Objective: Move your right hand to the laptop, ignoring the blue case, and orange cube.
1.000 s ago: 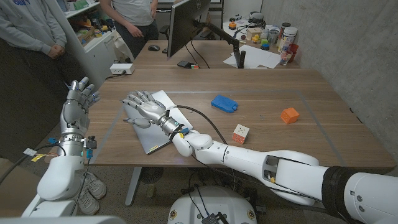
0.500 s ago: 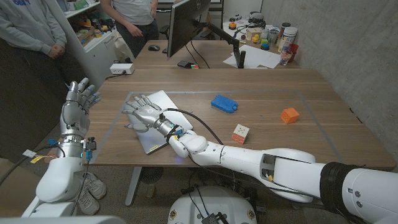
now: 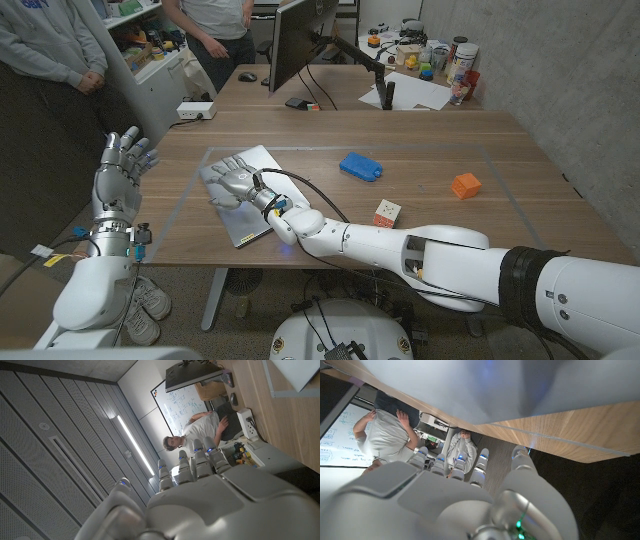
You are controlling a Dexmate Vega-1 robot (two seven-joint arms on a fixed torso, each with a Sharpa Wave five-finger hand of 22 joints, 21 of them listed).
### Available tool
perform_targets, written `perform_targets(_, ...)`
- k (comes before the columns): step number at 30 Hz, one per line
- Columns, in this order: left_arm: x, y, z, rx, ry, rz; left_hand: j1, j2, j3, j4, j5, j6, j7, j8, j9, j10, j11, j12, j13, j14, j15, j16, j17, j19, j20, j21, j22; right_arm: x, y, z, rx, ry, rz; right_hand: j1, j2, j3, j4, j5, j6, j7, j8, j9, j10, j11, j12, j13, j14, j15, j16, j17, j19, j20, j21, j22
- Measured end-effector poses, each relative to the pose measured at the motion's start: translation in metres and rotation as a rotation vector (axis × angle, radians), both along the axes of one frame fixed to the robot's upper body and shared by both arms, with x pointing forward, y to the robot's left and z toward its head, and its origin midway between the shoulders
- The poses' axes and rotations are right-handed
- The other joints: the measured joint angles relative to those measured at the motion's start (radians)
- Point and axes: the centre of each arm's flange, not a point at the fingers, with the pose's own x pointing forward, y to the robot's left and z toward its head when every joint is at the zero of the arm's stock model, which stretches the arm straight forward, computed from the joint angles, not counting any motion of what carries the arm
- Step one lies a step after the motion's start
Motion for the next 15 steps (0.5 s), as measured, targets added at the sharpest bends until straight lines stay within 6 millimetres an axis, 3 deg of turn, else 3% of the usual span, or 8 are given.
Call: perform_targets(15,0.001,0.000,-0.002,0.002,0.001,0.001,-0.005,-0.005,-0.004,0.004,0.000,0.000,0.000,0.000,0.000,0.000,0.000,0.000,0.000,0.004,-0.003,0.000,0.000,0.000,0.000,0.000,0.000,0.015,-0.005,0.005,-0.009,0.035,-0.050,0.000,0.000,0.000,0.000,0.000,-0.018,-0.004,-0.015,0.000,-0.004,0.004,0.000,0.000,0.000,0.000,0.000,0.000,0.000,0.000,0.000,0.005)
